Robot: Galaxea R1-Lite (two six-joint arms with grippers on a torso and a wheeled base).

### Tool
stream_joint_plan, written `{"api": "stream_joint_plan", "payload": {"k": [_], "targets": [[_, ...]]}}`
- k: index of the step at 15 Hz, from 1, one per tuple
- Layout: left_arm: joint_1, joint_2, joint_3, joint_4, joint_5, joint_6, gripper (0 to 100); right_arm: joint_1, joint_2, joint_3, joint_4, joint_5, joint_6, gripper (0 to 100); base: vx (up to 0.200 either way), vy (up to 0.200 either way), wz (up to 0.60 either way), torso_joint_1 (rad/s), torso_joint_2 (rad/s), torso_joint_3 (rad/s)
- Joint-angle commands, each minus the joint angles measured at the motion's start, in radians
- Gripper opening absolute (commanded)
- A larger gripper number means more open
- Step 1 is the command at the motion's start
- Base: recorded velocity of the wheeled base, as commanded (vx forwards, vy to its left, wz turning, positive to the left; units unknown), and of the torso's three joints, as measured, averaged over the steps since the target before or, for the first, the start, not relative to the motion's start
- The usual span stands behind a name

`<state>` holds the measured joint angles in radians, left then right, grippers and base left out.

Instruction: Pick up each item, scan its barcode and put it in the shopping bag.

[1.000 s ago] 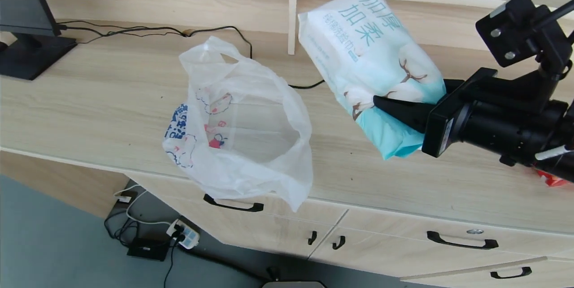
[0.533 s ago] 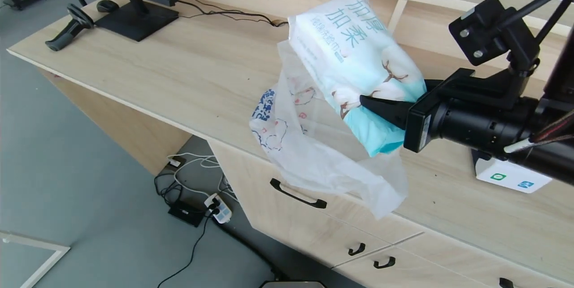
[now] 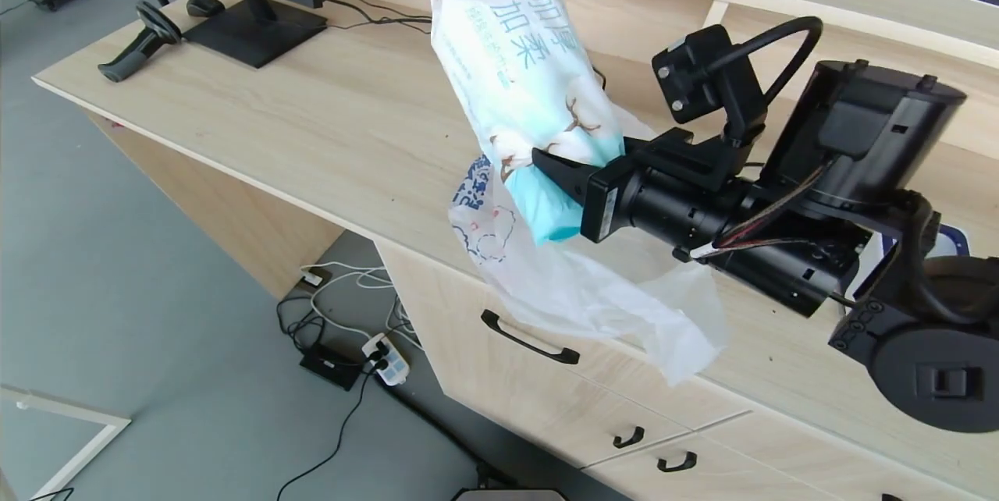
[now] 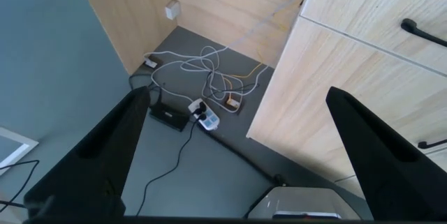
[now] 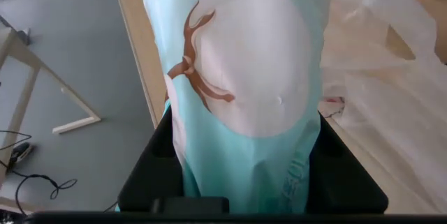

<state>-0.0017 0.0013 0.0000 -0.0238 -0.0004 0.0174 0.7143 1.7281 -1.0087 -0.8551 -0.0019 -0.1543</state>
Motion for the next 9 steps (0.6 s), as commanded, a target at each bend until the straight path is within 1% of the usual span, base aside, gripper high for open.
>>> {"api": "stream_joint_plan", "payload": {"k": [1,2,3,4,5,8,9], "targets": [[0.000,0.000,0.000,-0.001,0.000,0.001,100,-0.019,0.030,0.029,-0.002,-0.001,0.001,0,0.000,0.000,0.00,0.000,0.00,0.000],[0.000,0.000,0.000,-0.001,0.000,0.002,100,-0.052,0.030,0.056,-0.024,-0.006,-0.011,0,0.000,0.000,0.00,0.000,0.00,0.000],[0.000,0.000,0.000,-0.001,-0.001,0.001,100,-0.055,0.028,0.062,-0.025,-0.007,-0.013,0,0.000,0.000,0.00,0.000,0.00,0.000],[0.000,0.000,0.000,-0.001,0.000,0.002,100,-0.081,-0.002,0.134,-0.056,-0.009,-0.007,0,0.000,0.000,0.00,0.000,0.00,0.000],[0.000,0.000,0.000,-0.001,-0.001,0.001,100,-0.101,-0.007,0.151,-0.059,-0.007,-0.005,0,0.000,0.000,0.00,0.000,0.00,0.000],[0.000,0.000,0.000,-0.001,0.000,0.001,100,-0.107,-0.001,0.085,-0.087,-0.012,0.047,0,0.000,0.000,0.00,0.000,0.00,0.000],[0.000,0.000,0.000,-0.001,0.000,0.002,100,-0.107,0.018,0.001,-0.084,-0.036,0.048,0,0.000,0.000,0.00,0.000,0.00,0.000]]}}
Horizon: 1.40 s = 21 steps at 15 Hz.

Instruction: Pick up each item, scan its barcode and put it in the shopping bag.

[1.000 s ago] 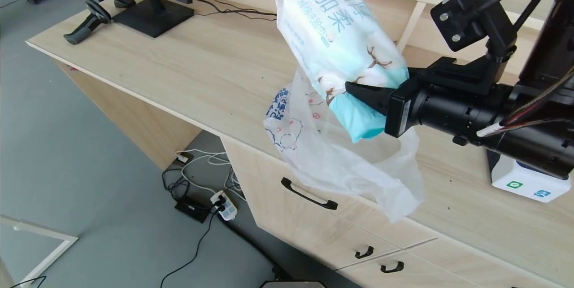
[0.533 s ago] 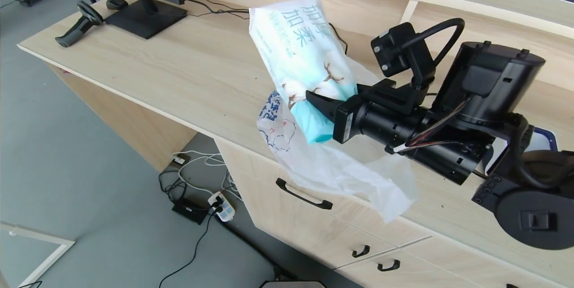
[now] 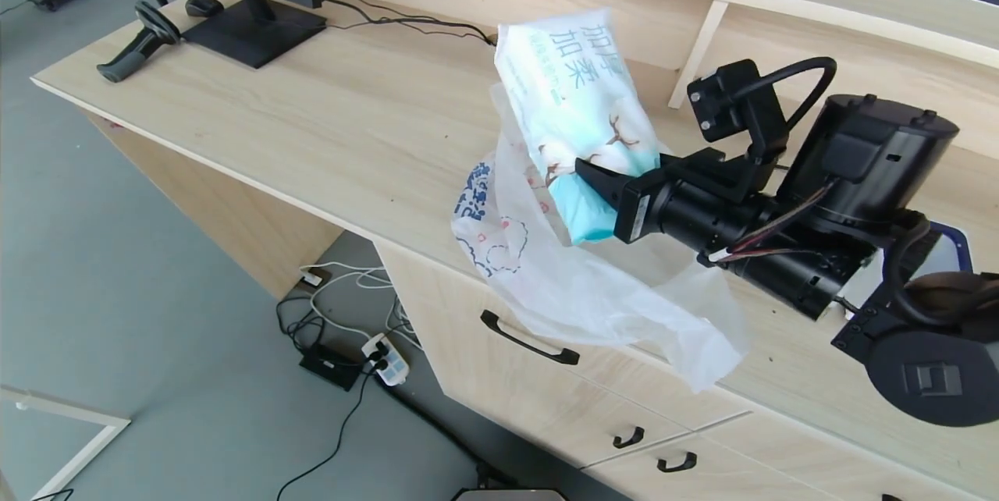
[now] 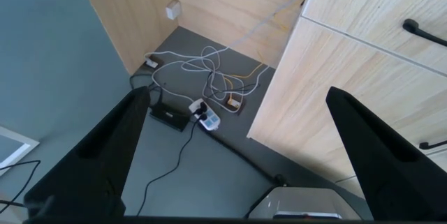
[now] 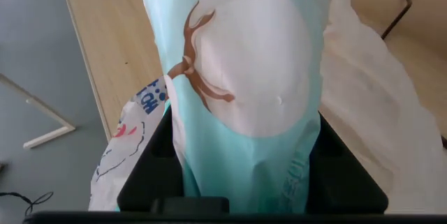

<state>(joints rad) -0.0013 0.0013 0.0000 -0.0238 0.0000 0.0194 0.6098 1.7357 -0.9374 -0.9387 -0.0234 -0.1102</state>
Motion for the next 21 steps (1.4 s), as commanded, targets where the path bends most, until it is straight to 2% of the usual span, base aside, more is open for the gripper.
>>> {"api": "stream_joint_plan", "payload": {"k": [1,7,11,14,19,21], "targets": [[0.000,0.000,0.000,-0.001,0.000,0.001,100,-0.004,0.022,-0.095,-0.002,-0.035,0.007,0,0.000,0.000,0.00,0.000,0.00,0.000],[0.000,0.000,0.000,-0.001,-0.002,0.001,100,-0.030,-0.030,0.121,-0.038,-0.039,-0.028,0,0.000,0.000,0.00,0.000,0.00,0.000],[0.000,0.000,0.000,-0.002,-0.002,0.002,100,-0.074,-0.076,0.154,-0.035,-0.038,-0.060,0,0.000,0.000,0.00,0.000,0.00,0.000],[0.000,0.000,0.000,-0.002,-0.002,0.002,100,-0.079,-0.099,0.221,-0.037,-0.038,-0.080,0,0.000,0.000,0.00,0.000,0.00,0.000],[0.000,0.000,0.000,-0.002,0.000,0.002,100,-0.073,-0.099,0.246,-0.037,-0.036,-0.085,0,0.000,0.000,0.00,0.000,0.00,0.000],[0.000,0.000,0.000,-0.001,0.000,0.002,100,-0.062,-0.096,0.259,-0.037,-0.035,-0.137,0,0.000,0.000,0.00,0.000,0.00,0.000]]}}
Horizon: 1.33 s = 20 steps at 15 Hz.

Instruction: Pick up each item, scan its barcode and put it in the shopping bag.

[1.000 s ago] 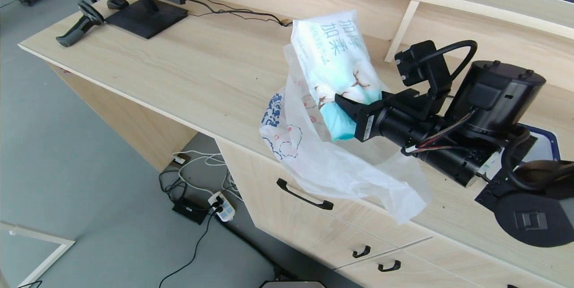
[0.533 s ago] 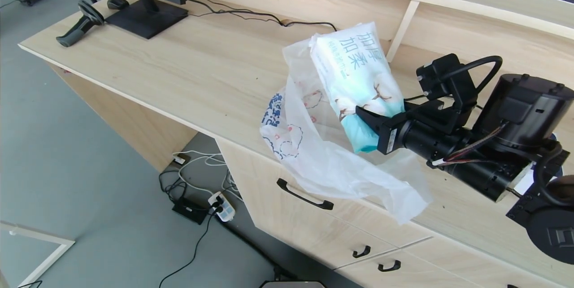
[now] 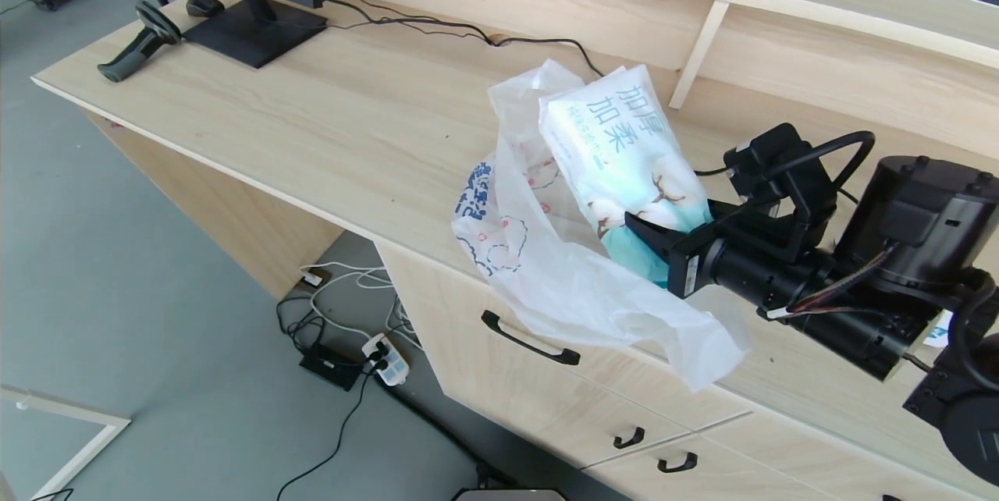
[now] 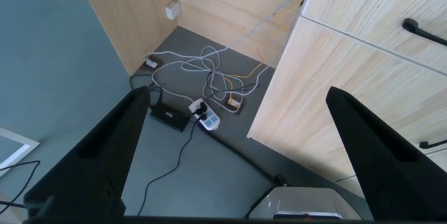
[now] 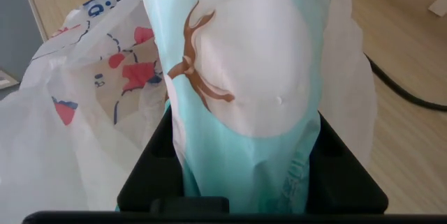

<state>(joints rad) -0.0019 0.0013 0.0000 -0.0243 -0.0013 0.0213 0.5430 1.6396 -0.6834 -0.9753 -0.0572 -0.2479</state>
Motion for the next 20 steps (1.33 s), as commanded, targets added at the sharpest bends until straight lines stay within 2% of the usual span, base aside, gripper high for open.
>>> {"api": "stream_joint_plan", "payload": {"k": [1,6,10,15,16,20], "targets": [[0.000,0.000,0.000,0.000,0.001,0.000,100,0.014,0.002,0.013,0.000,0.002,-0.019,0,0.000,0.000,0.00,0.000,0.00,0.000],[0.000,0.000,0.000,0.000,0.001,0.000,100,0.029,0.013,0.031,0.000,0.011,-0.019,0,0.000,0.000,0.00,0.000,0.00,0.000],[0.000,0.000,0.000,0.000,0.001,0.000,100,0.083,0.011,0.064,0.000,0.031,-0.011,0,0.000,0.000,0.00,0.000,0.00,0.000],[0.000,0.000,0.000,0.000,0.001,-0.001,100,0.080,0.013,0.054,0.003,0.023,0.047,0,0.000,0.000,0.00,0.000,0.00,0.000],[0.000,0.000,0.000,0.000,0.001,-0.001,100,0.080,0.013,0.064,0.003,0.022,0.052,100,0.000,0.000,0.00,0.000,0.00,0.000],[0.000,0.000,0.000,0.000,0.000,-0.001,100,0.080,0.022,0.064,0.000,0.019,0.078,100,0.000,0.000,0.00,0.000,0.00,0.000]]}}
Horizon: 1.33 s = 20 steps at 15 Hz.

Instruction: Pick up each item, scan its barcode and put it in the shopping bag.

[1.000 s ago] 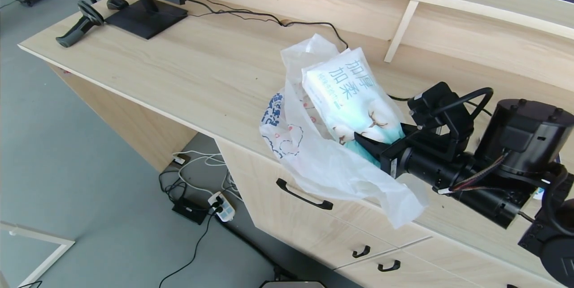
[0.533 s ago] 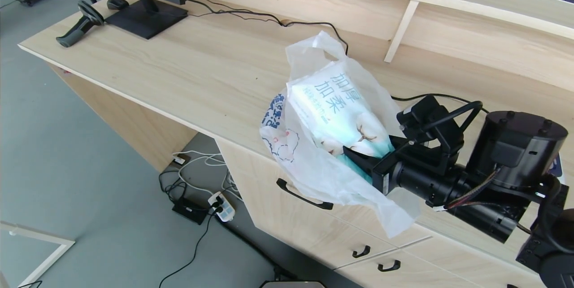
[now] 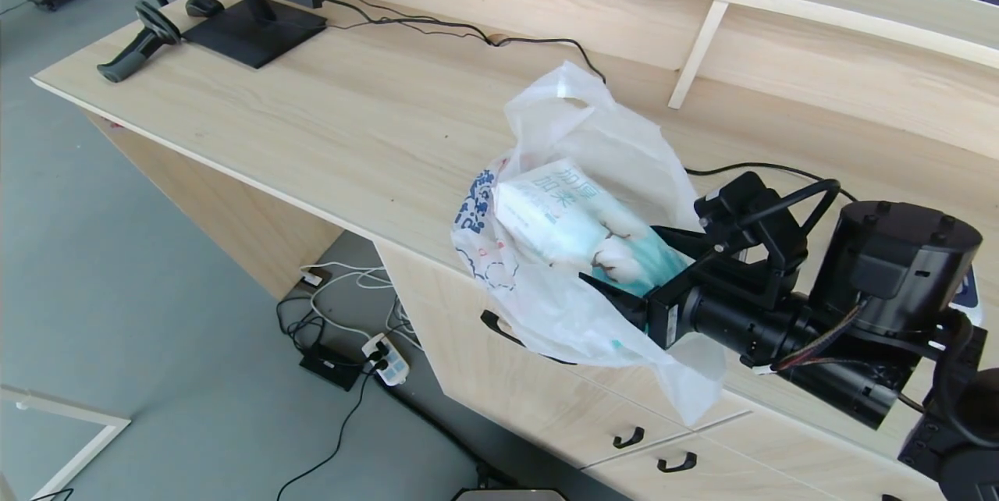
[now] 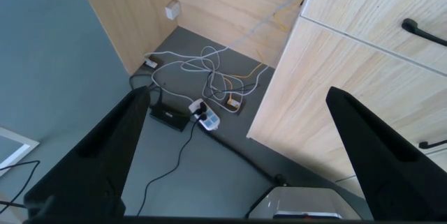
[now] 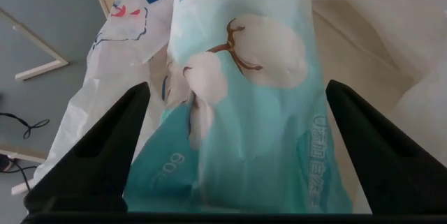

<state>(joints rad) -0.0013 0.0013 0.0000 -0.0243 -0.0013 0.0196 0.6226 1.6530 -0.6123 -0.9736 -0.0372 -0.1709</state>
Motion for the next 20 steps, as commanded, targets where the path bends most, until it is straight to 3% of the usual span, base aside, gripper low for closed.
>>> {"api": "stream_joint_plan", "payload": {"k": [1,5,15,20], "targets": [[0.000,0.000,0.000,0.000,0.000,0.000,100,0.000,0.013,-0.033,-0.004,0.000,0.005,100,0.000,0.000,0.00,0.000,0.00,0.000],[0.000,0.000,0.000,0.000,0.001,0.002,100,-0.023,0.018,-0.073,-0.004,-0.010,0.024,100,0.000,0.000,0.00,0.000,0.00,0.000],[0.000,0.000,0.000,0.000,0.001,0.002,100,0.008,-0.010,0.005,-0.017,-0.029,0.022,100,0.000,0.000,0.00,0.000,0.00,0.000],[0.000,0.000,0.000,0.000,0.000,0.000,100,0.005,0.044,-0.053,-0.017,-0.027,0.086,100,0.000,0.000,0.00,0.000,0.00,0.000]]}}
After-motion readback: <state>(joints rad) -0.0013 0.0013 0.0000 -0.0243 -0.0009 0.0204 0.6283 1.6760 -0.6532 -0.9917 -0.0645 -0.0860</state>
